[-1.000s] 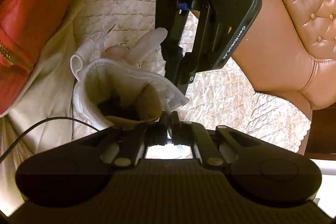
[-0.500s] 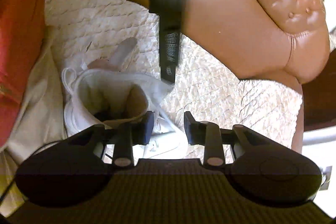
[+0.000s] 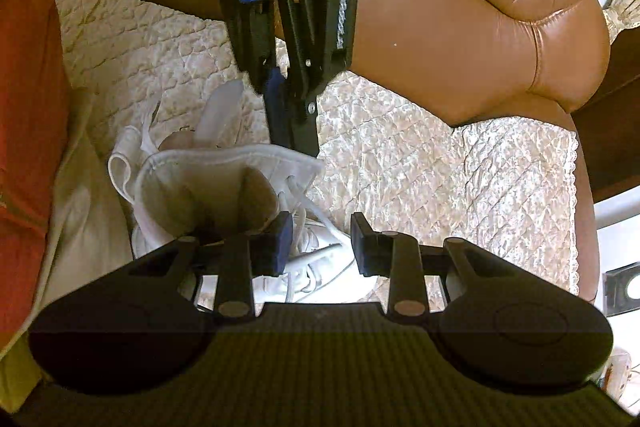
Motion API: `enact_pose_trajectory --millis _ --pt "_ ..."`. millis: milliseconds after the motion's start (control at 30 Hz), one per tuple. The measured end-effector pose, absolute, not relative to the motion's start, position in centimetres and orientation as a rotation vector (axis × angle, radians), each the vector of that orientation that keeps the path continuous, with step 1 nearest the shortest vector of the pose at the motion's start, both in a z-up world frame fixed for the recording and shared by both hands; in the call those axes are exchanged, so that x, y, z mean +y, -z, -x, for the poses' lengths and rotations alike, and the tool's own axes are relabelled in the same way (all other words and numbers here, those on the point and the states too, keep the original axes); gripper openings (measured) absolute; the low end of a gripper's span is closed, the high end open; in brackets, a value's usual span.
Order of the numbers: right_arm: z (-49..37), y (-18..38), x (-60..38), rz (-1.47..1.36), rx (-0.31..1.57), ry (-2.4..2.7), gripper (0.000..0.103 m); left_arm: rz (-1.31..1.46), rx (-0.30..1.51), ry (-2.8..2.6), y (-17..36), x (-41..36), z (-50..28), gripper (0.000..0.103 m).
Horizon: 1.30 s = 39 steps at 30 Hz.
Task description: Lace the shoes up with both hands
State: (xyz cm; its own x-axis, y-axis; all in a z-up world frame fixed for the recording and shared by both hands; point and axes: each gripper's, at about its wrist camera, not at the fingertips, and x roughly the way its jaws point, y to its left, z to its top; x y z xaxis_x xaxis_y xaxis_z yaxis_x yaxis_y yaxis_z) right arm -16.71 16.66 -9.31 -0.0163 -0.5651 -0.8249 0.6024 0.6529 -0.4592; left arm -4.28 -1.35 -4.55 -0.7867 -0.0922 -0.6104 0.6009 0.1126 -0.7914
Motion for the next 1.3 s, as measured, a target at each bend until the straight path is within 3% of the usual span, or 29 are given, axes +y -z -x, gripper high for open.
enact_pose_trajectory --millis 233,300,367,500,700,767,867,933,1033,1167,1300 --pt "16.6 9.3 17.0 -0.028 1.281 0.942 0.037 -0.4 2.058 1.598 6.7 -1.2 4.0 0.016" --pt "16.6 9.4 17.1 -0.03 1.277 0.946 0.037 -0.386 2.062 1.597 6.8 -1.1 4.2 0.013" --pt "16.7 9.4 17.1 -0.032 1.272 0.95 0.037 -0.403 2.007 1.642 6.3 -1.1 4.7 0.004" --pt "16.8 9.4 17.1 -0.036 1.261 0.963 0.037 -0.505 1.75 1.798 3.7 -1.0 5.8 0.001" --pt "16.6 9.6 17.2 -0.029 1.25 0.971 0.037 -0.81 1.026 2.037 -0.1 1.5 9.7 0.0" --pt "16.5 9.6 17.1 -0.03 1.252 0.972 0.037 -0.864 0.92 2.007 0.5 1.7 9.6 0.0" --pt "16.5 9.7 17.2 -0.035 1.25 0.975 0.037 -0.766 1.12 1.933 1.7 0.5 6.8 0.0" --pt "16.7 9.7 17.2 -0.055 1.238 0.982 0.037 -0.617 1.417 1.91 2.4 -0.5 4.8 0.0" --pt "17.0 9.6 16.8 -0.097 1.212 0.988 0.037 -0.494 1.744 1.817 3.8 -1.2 3.6 0.009" --pt "17.1 9.6 16.5 -0.126 1.2 0.994 0.037 -0.458 1.922 1.69 5.3 -1.3 3.5 0.031" --pt "17.0 9.7 16.6 -0.121 1.209 1.002 0.037 -0.409 2.03 1.595 6.4 -1.1 3.0 0.04"
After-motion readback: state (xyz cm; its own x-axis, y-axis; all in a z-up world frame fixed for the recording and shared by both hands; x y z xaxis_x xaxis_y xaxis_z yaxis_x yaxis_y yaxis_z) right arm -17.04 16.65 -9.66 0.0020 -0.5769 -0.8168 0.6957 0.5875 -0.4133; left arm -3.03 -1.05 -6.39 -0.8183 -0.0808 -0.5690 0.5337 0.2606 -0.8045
